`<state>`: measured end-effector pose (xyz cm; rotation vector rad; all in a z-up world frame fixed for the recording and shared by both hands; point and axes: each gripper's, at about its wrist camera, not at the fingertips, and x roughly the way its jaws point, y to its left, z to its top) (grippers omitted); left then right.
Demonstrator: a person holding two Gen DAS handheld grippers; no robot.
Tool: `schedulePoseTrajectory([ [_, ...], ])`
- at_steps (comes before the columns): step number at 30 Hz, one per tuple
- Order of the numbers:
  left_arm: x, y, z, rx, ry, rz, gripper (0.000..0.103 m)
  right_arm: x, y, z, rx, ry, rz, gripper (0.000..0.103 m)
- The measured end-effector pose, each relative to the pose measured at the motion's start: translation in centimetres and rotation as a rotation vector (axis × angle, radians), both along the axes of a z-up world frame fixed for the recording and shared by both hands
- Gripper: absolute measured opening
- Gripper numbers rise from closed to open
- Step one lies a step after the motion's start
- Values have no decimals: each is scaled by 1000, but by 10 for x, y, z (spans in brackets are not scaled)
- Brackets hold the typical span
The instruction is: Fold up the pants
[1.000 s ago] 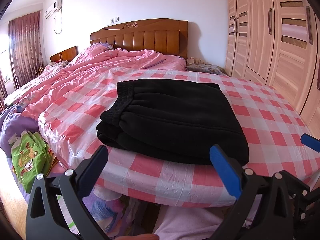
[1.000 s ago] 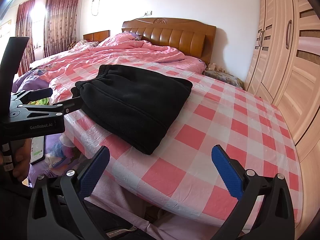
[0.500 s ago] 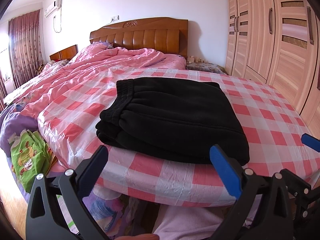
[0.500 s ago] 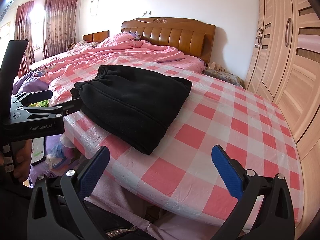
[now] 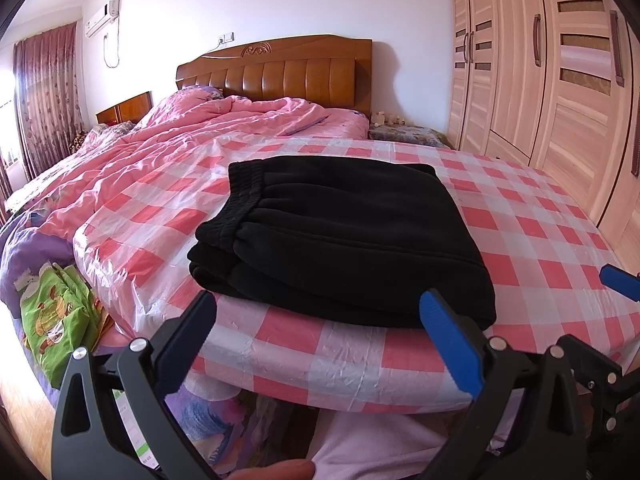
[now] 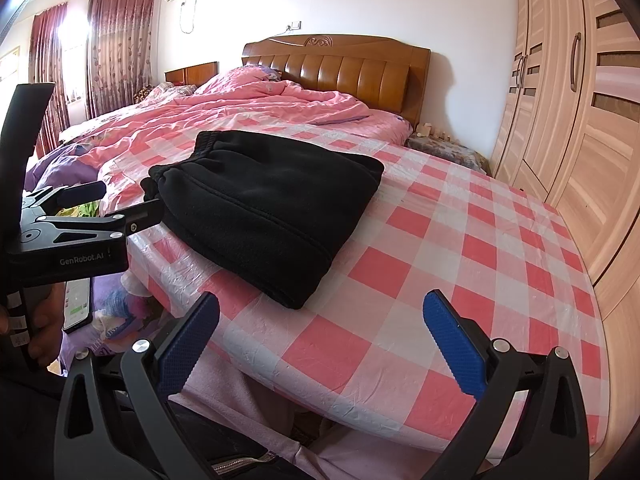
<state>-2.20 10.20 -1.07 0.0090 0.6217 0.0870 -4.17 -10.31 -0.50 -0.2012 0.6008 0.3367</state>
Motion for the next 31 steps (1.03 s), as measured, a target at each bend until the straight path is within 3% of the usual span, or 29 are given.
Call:
schedulePoseTrajectory([
  [31, 7, 5, -9, -10, 48, 1, 102, -8, 10, -3, 8, 15, -4, 99],
])
